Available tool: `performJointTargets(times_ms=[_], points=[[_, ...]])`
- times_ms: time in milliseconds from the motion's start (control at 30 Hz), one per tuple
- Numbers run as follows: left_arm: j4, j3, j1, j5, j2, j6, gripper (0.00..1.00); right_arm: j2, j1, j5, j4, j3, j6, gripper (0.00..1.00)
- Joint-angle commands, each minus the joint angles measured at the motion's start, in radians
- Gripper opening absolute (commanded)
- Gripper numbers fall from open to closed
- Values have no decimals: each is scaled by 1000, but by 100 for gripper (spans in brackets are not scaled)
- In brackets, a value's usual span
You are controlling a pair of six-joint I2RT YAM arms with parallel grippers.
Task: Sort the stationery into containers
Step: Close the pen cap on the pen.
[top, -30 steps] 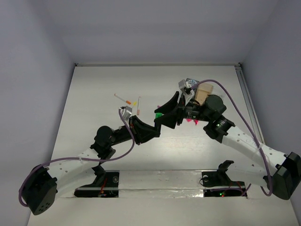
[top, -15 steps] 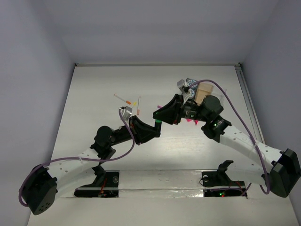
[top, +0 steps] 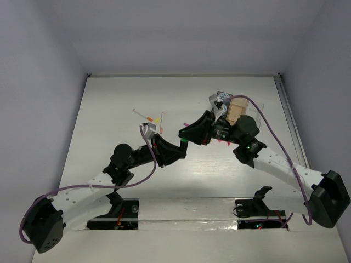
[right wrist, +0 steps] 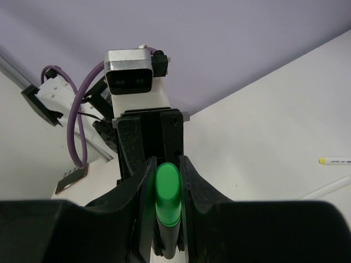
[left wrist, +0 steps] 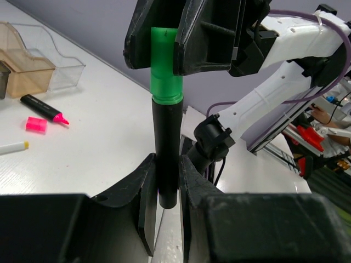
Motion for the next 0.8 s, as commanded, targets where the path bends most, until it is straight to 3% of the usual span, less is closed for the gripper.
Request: performJointTargets(times_ms=[0,267,567,767], points=[[56,142,32,-62,-33,54,0,-2,16,-53,49,-61,38,0],[188,189,130,-9,5,-42,0,12,73,-67,60,-133,41,0],[225,284,161,-13,5,-63,0,59,131,-53,154,-224,94,0],[219,339,207,-12,4,-61,0,92,174,-38,119,-244,81,0]])
